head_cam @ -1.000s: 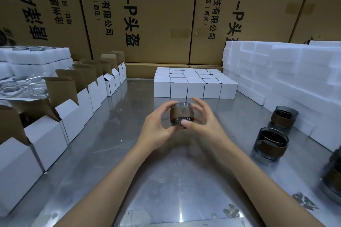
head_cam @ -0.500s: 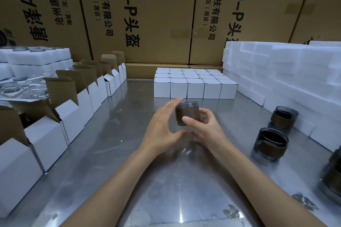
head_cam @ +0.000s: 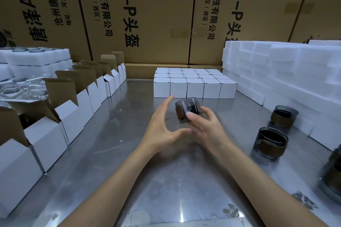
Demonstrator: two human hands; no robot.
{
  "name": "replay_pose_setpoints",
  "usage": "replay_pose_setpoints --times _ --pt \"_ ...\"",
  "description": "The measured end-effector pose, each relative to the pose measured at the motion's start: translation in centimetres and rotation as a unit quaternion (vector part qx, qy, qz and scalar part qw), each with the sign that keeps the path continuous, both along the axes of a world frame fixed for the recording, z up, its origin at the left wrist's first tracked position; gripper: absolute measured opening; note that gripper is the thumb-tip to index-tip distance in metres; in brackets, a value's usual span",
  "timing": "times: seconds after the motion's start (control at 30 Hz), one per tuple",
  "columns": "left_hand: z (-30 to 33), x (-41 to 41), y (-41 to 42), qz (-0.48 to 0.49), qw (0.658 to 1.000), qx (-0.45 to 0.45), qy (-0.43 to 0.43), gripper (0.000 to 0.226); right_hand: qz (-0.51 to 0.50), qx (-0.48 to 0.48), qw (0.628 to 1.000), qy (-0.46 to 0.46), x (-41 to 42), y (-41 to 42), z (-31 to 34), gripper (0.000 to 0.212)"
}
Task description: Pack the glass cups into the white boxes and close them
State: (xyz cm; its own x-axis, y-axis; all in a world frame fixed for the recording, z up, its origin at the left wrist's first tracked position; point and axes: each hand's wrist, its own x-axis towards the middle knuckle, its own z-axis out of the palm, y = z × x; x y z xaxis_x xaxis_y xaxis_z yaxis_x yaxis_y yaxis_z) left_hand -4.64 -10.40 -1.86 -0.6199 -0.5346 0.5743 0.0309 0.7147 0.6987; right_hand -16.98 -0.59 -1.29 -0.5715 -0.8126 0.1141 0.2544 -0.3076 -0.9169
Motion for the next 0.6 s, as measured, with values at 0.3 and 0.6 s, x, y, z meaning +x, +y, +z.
replay_pose_setpoints --times 0.3,0.6 --pt "0.3 -0.3 0.5 0.046 0.993 -0.098 0.04 0.063 -0.027 0.044 0.997 0.058 0.7 0.0 0.3 0.059" --pt "0.6 -0.1 0.4 -0.081 0.987 0.126 0.065 0.064 0.191 0.054 0.97 -0.142 -0.2 0.8 0.7 0.057"
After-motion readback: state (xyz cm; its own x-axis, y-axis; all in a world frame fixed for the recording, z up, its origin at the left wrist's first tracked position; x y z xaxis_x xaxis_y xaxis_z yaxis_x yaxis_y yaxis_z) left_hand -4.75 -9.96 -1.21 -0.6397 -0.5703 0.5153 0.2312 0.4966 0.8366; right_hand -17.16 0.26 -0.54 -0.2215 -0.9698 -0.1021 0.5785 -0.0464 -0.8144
